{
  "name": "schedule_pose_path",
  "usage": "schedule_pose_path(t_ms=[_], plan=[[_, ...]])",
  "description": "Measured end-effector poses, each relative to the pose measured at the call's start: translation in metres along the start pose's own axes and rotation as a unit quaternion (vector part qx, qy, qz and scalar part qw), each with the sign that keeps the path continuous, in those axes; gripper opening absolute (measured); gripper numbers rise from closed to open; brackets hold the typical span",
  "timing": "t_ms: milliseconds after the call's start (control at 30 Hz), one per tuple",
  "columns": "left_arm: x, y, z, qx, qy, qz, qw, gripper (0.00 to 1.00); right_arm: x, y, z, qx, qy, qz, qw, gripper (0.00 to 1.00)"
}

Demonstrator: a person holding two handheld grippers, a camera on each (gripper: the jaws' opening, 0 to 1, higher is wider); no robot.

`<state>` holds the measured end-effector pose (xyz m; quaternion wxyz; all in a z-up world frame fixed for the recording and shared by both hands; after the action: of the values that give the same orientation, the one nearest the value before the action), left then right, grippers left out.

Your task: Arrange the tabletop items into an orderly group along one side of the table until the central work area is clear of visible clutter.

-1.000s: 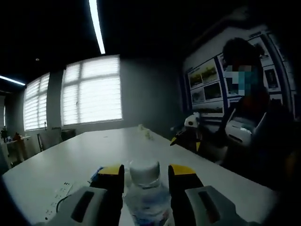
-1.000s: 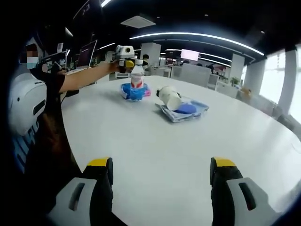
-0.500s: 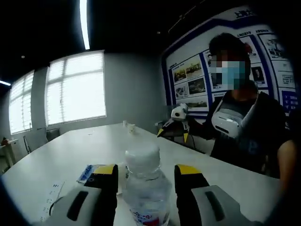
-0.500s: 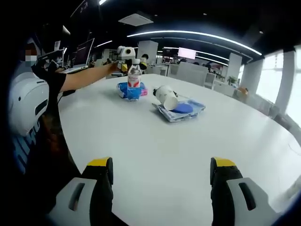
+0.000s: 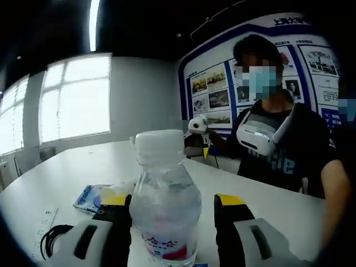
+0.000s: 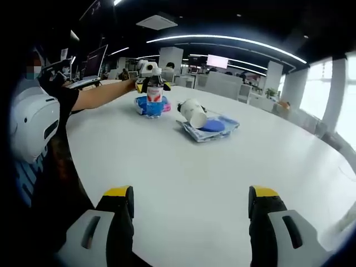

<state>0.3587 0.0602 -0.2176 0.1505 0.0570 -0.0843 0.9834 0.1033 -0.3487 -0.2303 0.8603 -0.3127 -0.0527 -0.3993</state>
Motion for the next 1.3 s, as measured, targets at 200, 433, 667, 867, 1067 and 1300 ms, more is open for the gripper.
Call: schedule_pose_path(t_ms=[200,433,667,867,1067,1300], plan=[[-0.003,-0.001,0.0,0.015,-0.002,0.01,0.9998,0.46,-0.001,0.002,-0.002,0.002,0.004,0.001,1.0,0.81],[0.0,-0.002,-0.002,0.024,-0.017,0.031,0.9991,0.45,0.0,0.003,-0.005,0.006,0.008,0.004,0.9999,0.81],[0.008,0.002,-0.003,0.028,-0.022,0.061,0.9975,0.44,-0.002,0.006,-0.009,0.007,0.011,0.008,0.9999,0.81],[0.012,0.003,-0.003,0.034,-0.025,0.078,0.9961,0.43,-0.003,0.005,-0.008,0.019,0.01,0.012,0.9997,0.81],[0.014,0.004,-0.003,0.042,-0.032,0.081,0.9953,0.43,-0.003,0.001,-0.008,0.026,0.013,0.009,0.9995,0.81],[0.02,0.015,0.001,0.031,-0.026,0.083,0.9957,0.43,-0.003,-0.004,-0.01,0.03,0.015,0.007,0.9994,0.81]])
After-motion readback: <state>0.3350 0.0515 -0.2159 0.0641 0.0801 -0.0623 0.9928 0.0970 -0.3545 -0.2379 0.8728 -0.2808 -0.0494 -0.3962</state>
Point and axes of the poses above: the point that each gripper's makers call its tool centre point, and the gripper's own axes: y roughly forward along the fingers, x roughly to its right, z roughly out of its top, the point moved 10 cm from there along -y, roughly backward along the fingers, and after that the axes turned 13 degrees about -y, right-handed, at the moved point
